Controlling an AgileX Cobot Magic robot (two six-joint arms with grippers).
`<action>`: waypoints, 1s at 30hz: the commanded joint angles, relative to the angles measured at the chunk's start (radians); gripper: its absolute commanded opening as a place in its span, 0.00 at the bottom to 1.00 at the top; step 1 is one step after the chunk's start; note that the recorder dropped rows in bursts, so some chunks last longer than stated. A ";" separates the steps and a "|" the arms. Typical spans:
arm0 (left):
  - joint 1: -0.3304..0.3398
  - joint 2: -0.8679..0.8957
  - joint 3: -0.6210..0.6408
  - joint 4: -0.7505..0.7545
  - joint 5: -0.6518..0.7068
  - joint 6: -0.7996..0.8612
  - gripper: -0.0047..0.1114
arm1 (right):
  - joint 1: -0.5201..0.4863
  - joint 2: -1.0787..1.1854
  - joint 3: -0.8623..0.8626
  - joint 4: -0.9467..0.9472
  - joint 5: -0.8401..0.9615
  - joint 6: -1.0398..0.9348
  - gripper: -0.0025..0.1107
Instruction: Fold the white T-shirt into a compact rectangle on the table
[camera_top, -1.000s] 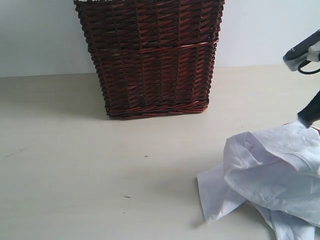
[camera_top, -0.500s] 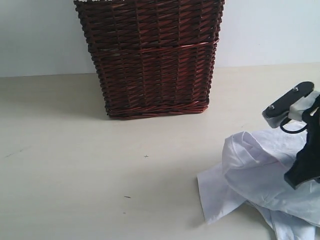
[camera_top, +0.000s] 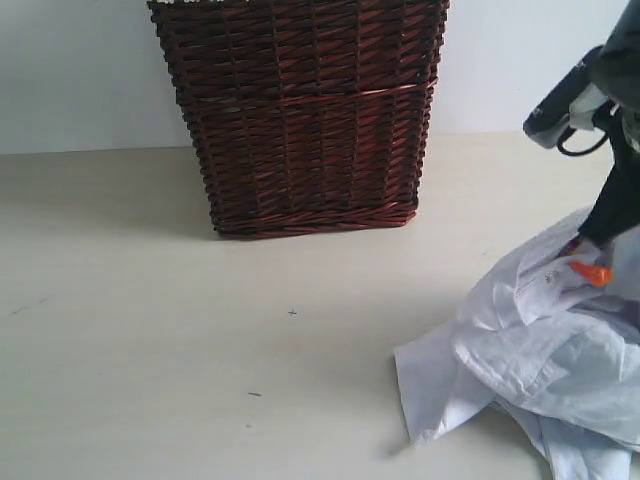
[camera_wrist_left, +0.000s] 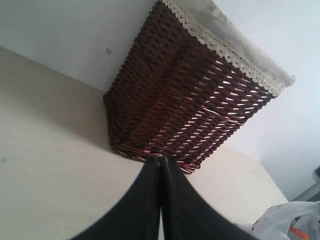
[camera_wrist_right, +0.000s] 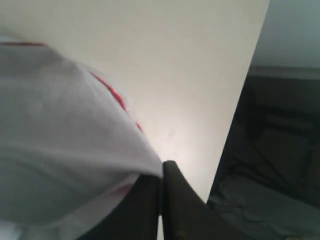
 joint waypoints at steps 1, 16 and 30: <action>0.002 0.001 0.003 0.005 0.000 0.003 0.05 | 0.001 -0.011 -0.071 -0.079 -0.066 -0.106 0.03; 0.002 0.001 0.003 0.005 0.000 0.003 0.05 | 0.047 -0.061 0.052 0.606 -0.020 -0.232 0.26; 0.002 0.001 0.003 0.005 0.000 0.003 0.05 | 0.114 0.063 0.176 -0.055 0.020 0.368 0.36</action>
